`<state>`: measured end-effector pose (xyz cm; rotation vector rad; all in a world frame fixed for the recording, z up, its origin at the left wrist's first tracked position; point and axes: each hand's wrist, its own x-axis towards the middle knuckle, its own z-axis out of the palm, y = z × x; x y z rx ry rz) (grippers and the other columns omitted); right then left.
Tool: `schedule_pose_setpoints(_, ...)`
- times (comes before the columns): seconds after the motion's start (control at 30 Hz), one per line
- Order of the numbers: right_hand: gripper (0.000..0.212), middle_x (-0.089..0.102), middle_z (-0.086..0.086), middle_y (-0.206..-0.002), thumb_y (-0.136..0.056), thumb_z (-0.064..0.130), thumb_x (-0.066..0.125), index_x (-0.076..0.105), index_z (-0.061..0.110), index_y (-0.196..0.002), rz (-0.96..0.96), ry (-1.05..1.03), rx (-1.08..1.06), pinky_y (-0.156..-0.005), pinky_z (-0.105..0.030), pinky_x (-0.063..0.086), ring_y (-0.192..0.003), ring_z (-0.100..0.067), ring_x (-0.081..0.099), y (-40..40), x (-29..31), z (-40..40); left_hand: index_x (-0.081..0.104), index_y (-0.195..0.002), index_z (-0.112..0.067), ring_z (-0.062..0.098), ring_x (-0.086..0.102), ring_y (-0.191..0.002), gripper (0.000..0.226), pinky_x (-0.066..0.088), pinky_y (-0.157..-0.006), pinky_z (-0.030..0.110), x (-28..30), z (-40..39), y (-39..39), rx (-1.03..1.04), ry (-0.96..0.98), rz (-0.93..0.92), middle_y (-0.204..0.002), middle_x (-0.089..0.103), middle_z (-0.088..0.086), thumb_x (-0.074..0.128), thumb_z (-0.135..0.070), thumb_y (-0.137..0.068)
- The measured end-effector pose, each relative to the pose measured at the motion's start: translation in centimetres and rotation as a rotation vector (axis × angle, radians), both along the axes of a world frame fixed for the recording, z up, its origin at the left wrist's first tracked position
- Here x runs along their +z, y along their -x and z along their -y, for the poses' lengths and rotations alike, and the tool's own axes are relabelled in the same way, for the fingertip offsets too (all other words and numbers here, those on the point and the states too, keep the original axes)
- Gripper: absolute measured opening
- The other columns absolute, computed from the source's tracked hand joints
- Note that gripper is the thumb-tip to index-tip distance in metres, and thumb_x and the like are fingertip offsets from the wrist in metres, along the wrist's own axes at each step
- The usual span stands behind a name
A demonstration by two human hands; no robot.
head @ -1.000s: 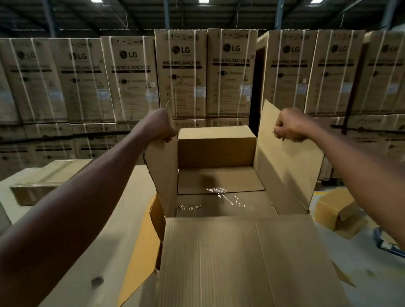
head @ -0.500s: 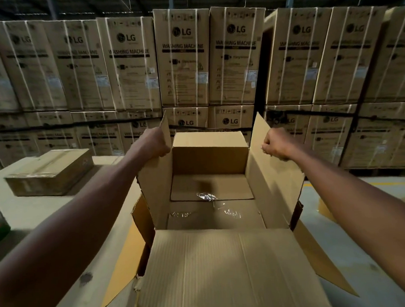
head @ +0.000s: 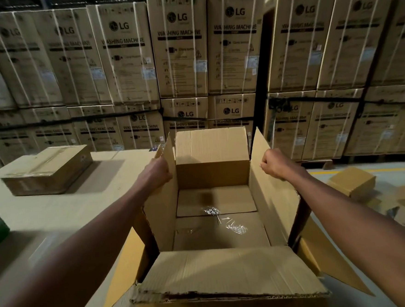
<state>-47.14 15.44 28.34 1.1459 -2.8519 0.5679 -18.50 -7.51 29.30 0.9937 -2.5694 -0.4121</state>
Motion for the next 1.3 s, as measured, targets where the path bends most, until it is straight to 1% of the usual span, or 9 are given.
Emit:
schedule_pose_setpoints(0.27, 0.048, 0.046, -0.004, -0.058, -0.102, 0.018, 0.062, 0.044, 0.017, -0.057, 0.002, -0.072, -0.019, -0.05, -0.028, 0.029, -0.051, -0.02, 0.043, -0.4, -3.1, -0.8, 0.064, -0.07, -0.013, 0.008, 0.064, -0.055, 0.025, 0.042, -0.045, 0.015, -4.2, 1.7, -0.4, 0.012, -0.039, 0.062, -0.07, 0.065, 0.004, 0.066, -0.009, -0.095)
schedule_pose_setpoints(0.5, 0.045, 0.055, -0.007, -0.066, -0.101, 0.02, 0.061, 0.05, 0.014, -0.057, -0.081, -0.117, -0.027, -0.053, -0.03, 0.034, -0.059, -0.024, 0.054, -0.3, -3.3, -0.9, 0.07, -0.078, -0.01, 0.012, 0.067, -0.061, 0.016, 0.052, -0.051, 0.024, -5.4, 2.4, -0.4, 0.043, 0.031, 0.099, -0.072, 0.067, 0.003, 0.068, -0.014, -0.094)
schedule_pose_setpoints(0.53, 0.043, 0.058, -0.008, -0.072, -0.102, 0.023, 0.061, 0.054, 0.014, -0.06, -0.119, -0.155, -0.012, -0.057, -0.031, 0.037, -0.068, -0.026, 0.058, -0.3, -3.3, -1.0, 0.073, -0.082, -0.01, 0.014, 0.068, -0.069, 0.014, 0.056, -0.057, 0.027, -5.5, 2.4, -0.4, 0.045, 0.079, 0.1, -0.076, 0.068, 0.003, 0.068, -0.016, -0.094)
schedule_pose_setpoints(0.6, 0.029, 0.068, -0.012, -0.096, -0.104, 0.032, 0.061, 0.069, 0.014, -0.081, -0.275, -0.29, -0.002, -0.08, -0.036, 0.043, -0.099, -0.031, 0.062, -0.5, -3.2, -1.0, 0.074, -0.091, -0.012, 0.023, 0.066, -0.102, 0.013, 0.054, -0.09, 0.042, -5.8, 2.6, -0.5, 0.065, 0.242, 0.16, -0.094, 0.071, 0.006, 0.067, -0.022, -0.094)
schedule_pose_setpoints(0.63, 0.026, 0.07, -0.012, -0.107, -0.104, 0.036, 0.06, 0.073, 0.016, -0.094, -0.376, -0.367, -0.008, -0.096, -0.041, 0.039, -0.114, -0.031, 0.058, -0.6, -3.2, -0.8, 0.074, -0.093, -0.015, 0.026, 0.059, -0.118, 0.013, 0.04, -0.108, 0.052, -5.9, 2.8, -0.5, 0.078, 0.329, 0.22, -0.104, 0.071, 0.007, 0.066, -0.025, -0.093)
schedule_pose_setpoints(0.7, 0.022, 0.071, -0.008, -0.113, -0.103, 0.038, 0.06, 0.073, 0.021, -0.102, -0.506, -0.459, -0.046, -0.113, -0.049, 0.025, -0.128, -0.029, 0.051, -1.0, -3.4, -0.8, 0.072, -0.092, -0.02, 0.026, 0.049, -0.133, 0.012, 0.01, -0.119, 0.065, -5.9, 3.3, -0.6, 0.108, 0.402, 0.318, -0.116, 0.069, 0.006, 0.066, -0.03, -0.093)
schedule_pose_setpoints(0.83, 0.019, 0.072, -0.004, -0.113, -0.101, 0.038, 0.061, 0.072, 0.023, -0.101, -0.505, -0.47, -0.111, -0.114, -0.051, 0.02, -0.131, -0.024, 0.048, -0.7, -4.1, -2.0, 0.07, -0.089, -0.022, 0.026, 0.045, -0.138, 0.011, -0.003, -0.115, 0.073, -6.1, 4.2, -1.4, 0.125, 0.358, 0.338, -0.121, 0.068, 0.005, 0.065, -0.031, -0.093)
schedule_pose_setpoints(1.0, 0.023, 0.072, -0.009, -0.123, -0.101, 0.039, 0.059, 0.076, 0.024, -0.099, -0.46, -0.412, -0.122, -0.118, -0.052, 0.014, -0.145, -0.022, 0.04, 0.5, -4.9, -3.6, 0.065, -0.08, -0.025, 0.024, 0.047, -0.134, 0.013, -0.001, -0.114, 0.073, -6.3, 4.4, -2.1, 0.114, 0.356, 0.305, -0.11, 0.07, 0.001, 0.064, -0.031, -0.092)
schedule_pose_setpoints(1.3, 0.025, 0.065, -0.014, -0.136, -0.103, 0.039, 0.059, 0.076, 0.02, -0.106, -0.444, -0.392, -0.098, -0.123, -0.052, 0.007, -0.147, -0.026, 0.038, -1.3, -4.3, -2.9, 0.068, -0.083, -0.026, 0.024, 0.049, -0.136, 0.011, 0.0, -0.115, 0.072, -6.1, 3.4, -1.9, 0.084, 0.364, 0.307, -0.118, 0.07, 0.003, 0.066, -0.032, -0.092)
